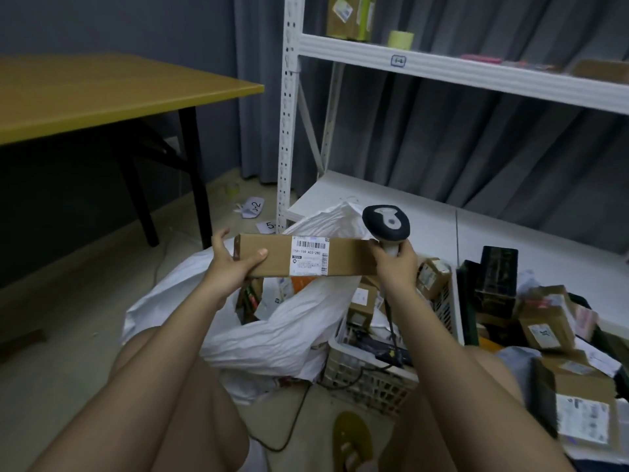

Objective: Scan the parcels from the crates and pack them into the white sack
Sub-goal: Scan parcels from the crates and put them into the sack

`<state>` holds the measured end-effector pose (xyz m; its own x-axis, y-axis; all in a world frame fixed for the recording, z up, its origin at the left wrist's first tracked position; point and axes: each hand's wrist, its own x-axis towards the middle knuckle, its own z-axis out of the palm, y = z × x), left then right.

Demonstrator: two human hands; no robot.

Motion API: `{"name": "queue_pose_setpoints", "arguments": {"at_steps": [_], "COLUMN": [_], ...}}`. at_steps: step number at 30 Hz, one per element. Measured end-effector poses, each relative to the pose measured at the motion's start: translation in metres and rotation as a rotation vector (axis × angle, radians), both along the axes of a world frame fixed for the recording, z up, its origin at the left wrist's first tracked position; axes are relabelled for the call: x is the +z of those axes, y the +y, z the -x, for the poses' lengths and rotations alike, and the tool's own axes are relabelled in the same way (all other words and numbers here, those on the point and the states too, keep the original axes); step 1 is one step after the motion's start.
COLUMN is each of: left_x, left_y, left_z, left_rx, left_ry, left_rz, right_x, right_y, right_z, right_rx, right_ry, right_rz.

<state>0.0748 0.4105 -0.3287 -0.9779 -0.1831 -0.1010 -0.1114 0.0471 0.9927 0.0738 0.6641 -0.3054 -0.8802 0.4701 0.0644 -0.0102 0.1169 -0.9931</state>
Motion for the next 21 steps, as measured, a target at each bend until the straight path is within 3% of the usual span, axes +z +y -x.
{"name": "queue_pose_setpoints", "arguments": {"at_steps": [8,15,21], "left_x": [-0.020,-0.017,-0.015], "left_y": [-0.002,-0.001,0.001], "left_z": [0.008,0.026,0.032], "left_rx": [0.105,0.187,0.172], "left_ry": [0.062,0.141,0.163], "left_rz": [-0.113,-0.109,-0.071], "right_x": [-0.020,-0.024,-0.024], "right_y": [-0.021,-0.028,-0.028], "right_z": [-0.025,-0.034,-0.033], "right_rx": [0.275,0.360,0.279], "right_ry": [-0.128,-0.125,-0.106], "right_rz": [-0.105,-0.120,-0.150]}}
